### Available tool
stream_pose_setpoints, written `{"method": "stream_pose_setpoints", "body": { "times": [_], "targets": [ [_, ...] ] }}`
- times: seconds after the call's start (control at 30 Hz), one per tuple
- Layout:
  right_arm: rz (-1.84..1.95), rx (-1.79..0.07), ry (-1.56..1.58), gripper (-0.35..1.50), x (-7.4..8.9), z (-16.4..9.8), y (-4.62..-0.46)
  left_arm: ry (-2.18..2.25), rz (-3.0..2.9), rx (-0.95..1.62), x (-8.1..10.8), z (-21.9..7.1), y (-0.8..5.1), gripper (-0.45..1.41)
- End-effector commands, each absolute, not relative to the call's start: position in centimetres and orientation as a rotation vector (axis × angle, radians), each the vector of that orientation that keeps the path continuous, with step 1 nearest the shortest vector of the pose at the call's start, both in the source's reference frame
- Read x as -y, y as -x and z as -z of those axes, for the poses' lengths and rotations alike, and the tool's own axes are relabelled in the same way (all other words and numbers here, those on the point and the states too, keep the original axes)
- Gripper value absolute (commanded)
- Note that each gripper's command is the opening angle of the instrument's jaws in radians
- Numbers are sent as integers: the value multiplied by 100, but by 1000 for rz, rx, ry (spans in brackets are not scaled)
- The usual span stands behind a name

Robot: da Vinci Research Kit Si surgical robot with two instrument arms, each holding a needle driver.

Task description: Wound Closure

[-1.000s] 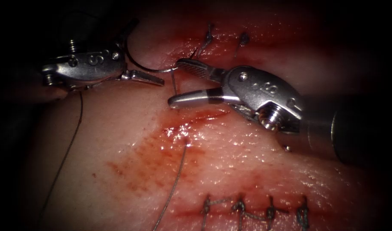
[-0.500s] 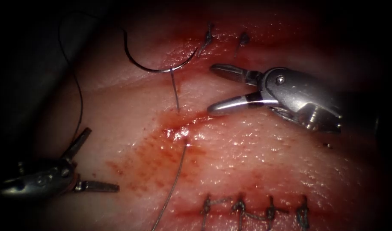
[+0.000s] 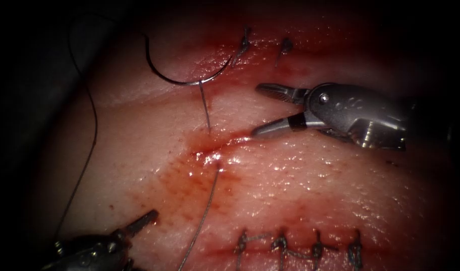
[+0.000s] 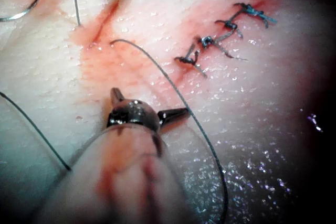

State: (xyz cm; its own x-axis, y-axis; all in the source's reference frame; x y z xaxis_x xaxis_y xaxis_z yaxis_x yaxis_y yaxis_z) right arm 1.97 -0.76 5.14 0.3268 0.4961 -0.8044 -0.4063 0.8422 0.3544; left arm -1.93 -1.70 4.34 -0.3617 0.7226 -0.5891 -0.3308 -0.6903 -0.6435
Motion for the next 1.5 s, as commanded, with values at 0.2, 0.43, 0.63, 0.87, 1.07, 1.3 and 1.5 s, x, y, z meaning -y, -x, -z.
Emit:
{"method": "stream_pose_setpoints", "body": {
  "times": [0.2, 0.43, 0.63, 0.87, 1.07, 1.3, 1.5],
  "targets": [
    [-593, -1092, -92, 104, 79, -520, -207, 1236, -2032, 534, 162, -421, 191, 108],
    [-590, -1087, -91, 99, 83, -520, -210, 1275, -2016, 547, 175, -411, 205, 108],
    [-579, -1067, -92, 98, 90, -525, -217, 1313, -2007, 589, 193, -416, 213, 94],
    [-579, -1067, -90, 98, 91, -524, -218, 1327, -2008, 655, 213, -425, 221, 67],
    [-579, -1067, -92, 88, 93, -520, -219, 1320, -1987, 695, 205, -426, 220, -45],
    [-493, -1128, -119, 66, 100, -500, -215, 1422, -2034, 569, 158, -413, 213, -45],
    [-239, -1159, -119, 84, 120, -473, -221, 1415, -2083, 429, 115, -406, 212, -45]
  ]
}}
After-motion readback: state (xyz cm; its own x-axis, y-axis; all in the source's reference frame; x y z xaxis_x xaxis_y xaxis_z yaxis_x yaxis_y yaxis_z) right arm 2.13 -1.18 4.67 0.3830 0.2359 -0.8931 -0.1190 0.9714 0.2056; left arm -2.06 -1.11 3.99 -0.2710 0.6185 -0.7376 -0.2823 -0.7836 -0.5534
